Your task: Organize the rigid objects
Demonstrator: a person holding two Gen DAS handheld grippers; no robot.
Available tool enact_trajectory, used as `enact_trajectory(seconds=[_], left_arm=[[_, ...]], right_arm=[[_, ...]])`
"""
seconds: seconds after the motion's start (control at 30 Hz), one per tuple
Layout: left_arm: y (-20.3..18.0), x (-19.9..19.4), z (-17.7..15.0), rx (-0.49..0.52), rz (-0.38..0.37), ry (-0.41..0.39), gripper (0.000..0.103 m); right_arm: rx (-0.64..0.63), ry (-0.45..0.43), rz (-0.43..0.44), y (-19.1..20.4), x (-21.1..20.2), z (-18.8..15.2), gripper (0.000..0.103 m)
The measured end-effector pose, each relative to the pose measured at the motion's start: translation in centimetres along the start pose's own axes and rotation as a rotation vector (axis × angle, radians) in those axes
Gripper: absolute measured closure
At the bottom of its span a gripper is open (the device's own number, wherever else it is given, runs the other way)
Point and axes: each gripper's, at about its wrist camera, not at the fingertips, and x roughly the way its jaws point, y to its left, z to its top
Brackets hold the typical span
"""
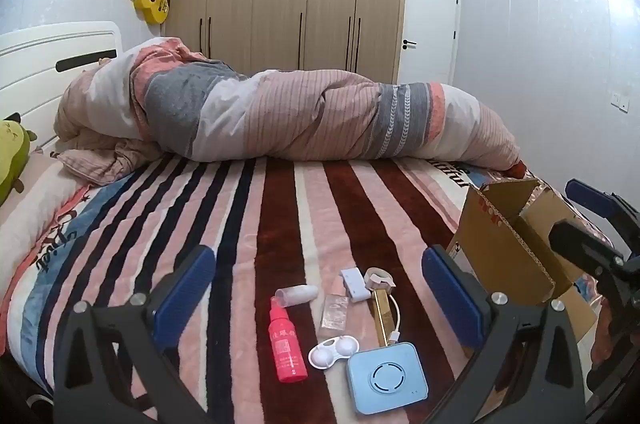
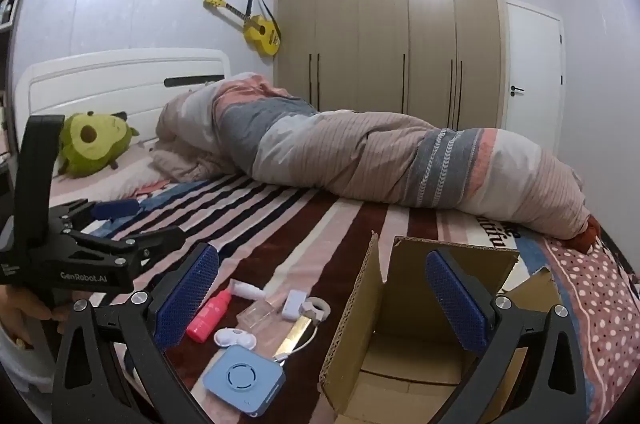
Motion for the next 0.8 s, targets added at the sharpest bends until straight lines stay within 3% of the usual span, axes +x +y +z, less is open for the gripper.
enact_trajectory(seconds=[0.17,0.2,0.8], left_arm=[[0.0,0.0,0.0,0.009,0.004,-0.008,0.000],[0.0,0.0,0.0,0.008,0.006,-0.007,0.000],[0.1,0.0,0.0,0.005,0.004,-0.003,0.000]], right_arm=[[0.035,-0.030,0.020,0.7,-0.7,-0.6,0.000],[0.021,0.021,0.009,0.9,0.0,-0.2,0.000],[0.022,0.029,0.002,0.5,0.1,-0.1,0.000]])
